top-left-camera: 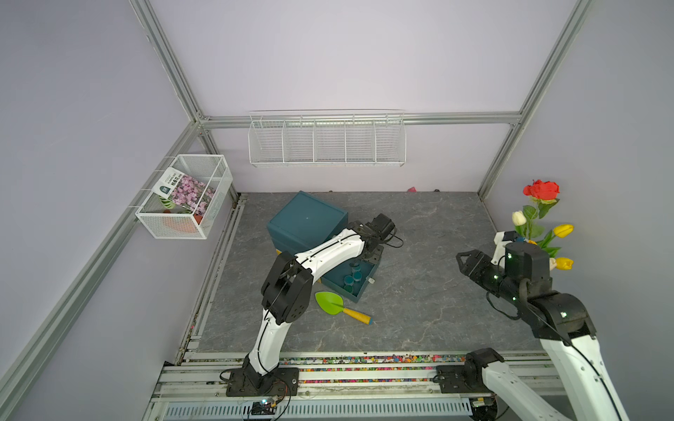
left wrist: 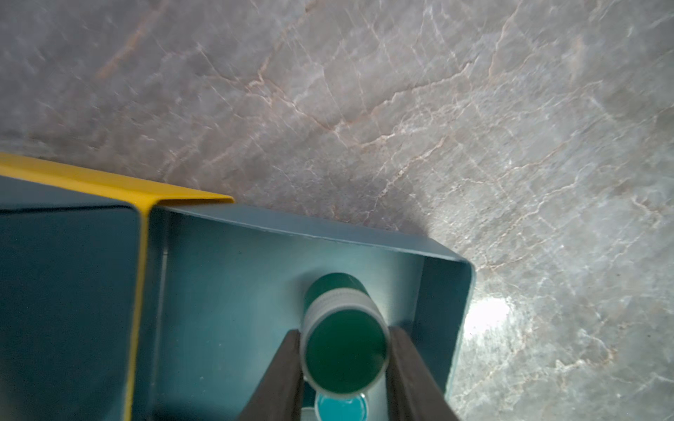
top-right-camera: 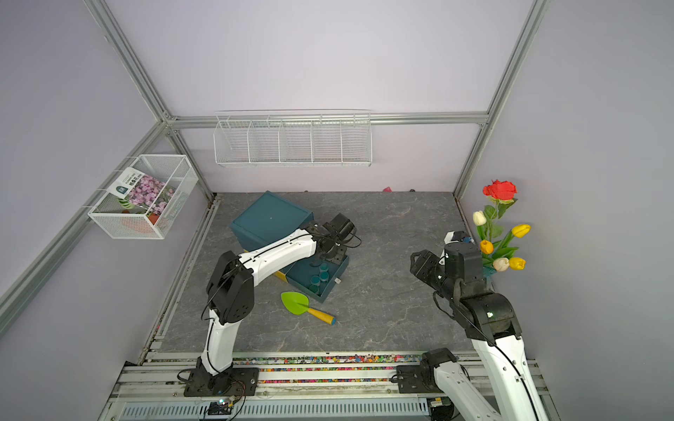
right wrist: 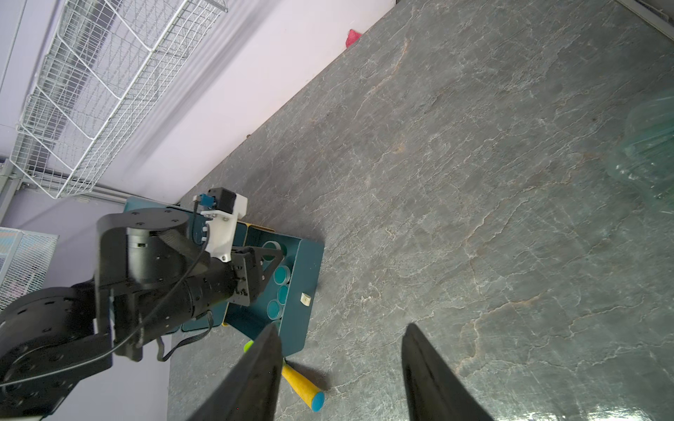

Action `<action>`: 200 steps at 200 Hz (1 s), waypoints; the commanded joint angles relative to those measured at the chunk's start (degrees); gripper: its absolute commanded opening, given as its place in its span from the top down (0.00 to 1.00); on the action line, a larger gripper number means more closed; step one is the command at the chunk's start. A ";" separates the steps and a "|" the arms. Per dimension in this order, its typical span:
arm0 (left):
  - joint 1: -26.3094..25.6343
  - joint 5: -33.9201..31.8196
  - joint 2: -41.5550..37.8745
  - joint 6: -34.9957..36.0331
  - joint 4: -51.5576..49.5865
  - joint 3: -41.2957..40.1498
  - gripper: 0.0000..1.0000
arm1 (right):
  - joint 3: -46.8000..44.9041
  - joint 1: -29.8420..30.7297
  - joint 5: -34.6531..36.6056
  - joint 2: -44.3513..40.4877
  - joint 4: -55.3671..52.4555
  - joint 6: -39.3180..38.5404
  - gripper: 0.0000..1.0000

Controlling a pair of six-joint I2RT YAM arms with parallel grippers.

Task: Put the paint cans in the drawer according to color
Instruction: Place the paint can in the drawer, then close the drawer of the storage box.

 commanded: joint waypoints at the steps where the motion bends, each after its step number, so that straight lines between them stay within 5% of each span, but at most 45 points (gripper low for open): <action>1: 0.17 1.95 1.18 -0.96 2.06 -1.07 0.73 | -0.66 -0.29 -0.14 -0.41 0.97 0.28 0.45; 91: 0.22 2.78 1.95 -2.58 1.72 -4.91 0.70 | -1.87 -0.28 -2.51 2.39 0.94 0.51 0.44; 200: -0.16 0.62 -2.36 -3.02 -0.98 -0.26 0.29 | -7.80 -0.72 -13.66 8.91 7.35 4.94 0.43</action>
